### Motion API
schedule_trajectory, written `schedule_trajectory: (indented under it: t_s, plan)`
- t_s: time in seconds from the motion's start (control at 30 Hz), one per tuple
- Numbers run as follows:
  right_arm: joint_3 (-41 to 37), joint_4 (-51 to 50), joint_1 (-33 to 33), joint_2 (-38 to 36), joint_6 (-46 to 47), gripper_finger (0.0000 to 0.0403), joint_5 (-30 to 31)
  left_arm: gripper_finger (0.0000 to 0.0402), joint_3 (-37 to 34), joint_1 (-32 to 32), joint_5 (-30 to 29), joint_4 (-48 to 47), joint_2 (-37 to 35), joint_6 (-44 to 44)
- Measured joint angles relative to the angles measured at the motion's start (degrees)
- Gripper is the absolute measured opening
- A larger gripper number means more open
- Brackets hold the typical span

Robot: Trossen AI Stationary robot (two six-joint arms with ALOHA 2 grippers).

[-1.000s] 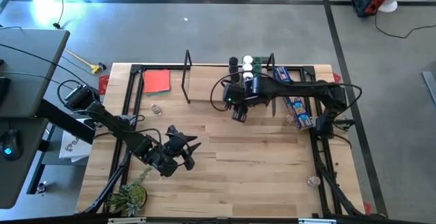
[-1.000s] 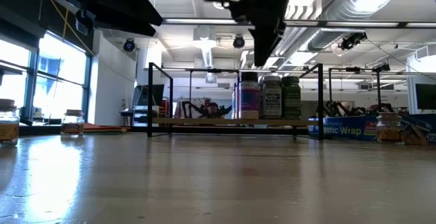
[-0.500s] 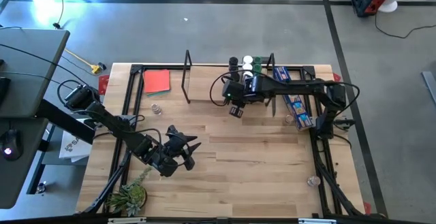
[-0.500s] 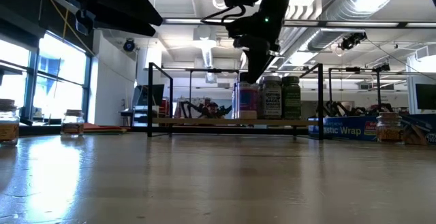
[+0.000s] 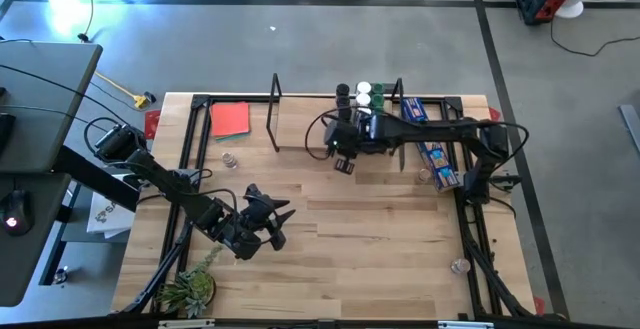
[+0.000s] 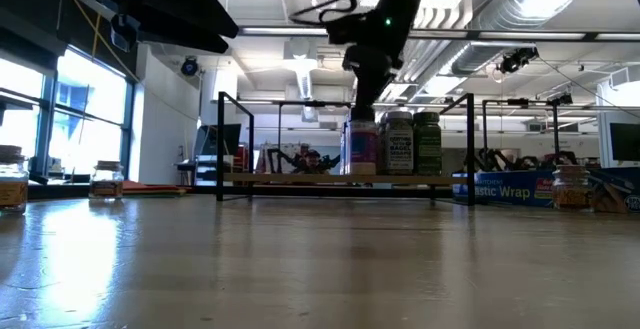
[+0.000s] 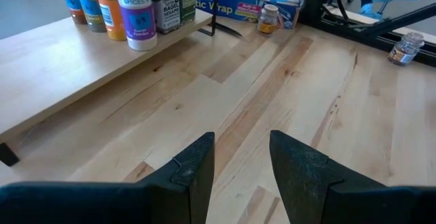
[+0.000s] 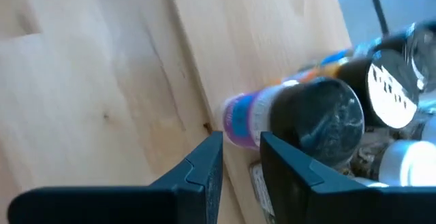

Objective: Shelf spices
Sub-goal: Put the black seasoning bottle on the shelf aligned with other black seasoning bottles, then put the bottom right brown seasoning bottle on the shelf

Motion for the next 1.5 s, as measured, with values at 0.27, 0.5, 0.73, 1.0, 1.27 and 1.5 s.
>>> schedule_trajectory:
  t_s: [0.27, 0.5, 0.73, 1.0, 1.27, 1.5]
  plan:
    - [1.96, -4.83, 12.42, -6.80, 2.51, 0.0091, 7.69, 0.0135, -0.04, -1.36, 0.08, -0.06, 0.00, 1.04]
    - [1.99, -10.80, 38.02, -12.43, 20.55, 0.0091, 8.81, 0.0135, -0.04, -5.43, -5.27, 0.16, 0.02, 2.47]
    - [1.98, -17.28, 60.27, -11.19, 47.78, 0.0091, 2.18, 0.0135, -0.04, -6.06, -6.69, 0.42, 0.02, 2.51]
    - [1.98, -29.52, 67.82, -8.43, 65.66, 0.0110, -17.44, 0.0135, -0.04, -3.81, -7.80, 0.51, 0.02, 4.80]
    - [1.87, -38.13, 64.85, -3.29, 47.14, 0.0218, -25.98, 0.0135, -0.03, -3.20, -6.30, 0.45, 0.14, 5.97]
    - [-10.33, -32.19, 61.79, -1.77, 32.70, 0.0273, -38.94, 0.0135, 0.02, -3.70, -5.74, 0.53, 1.48, 5.53]
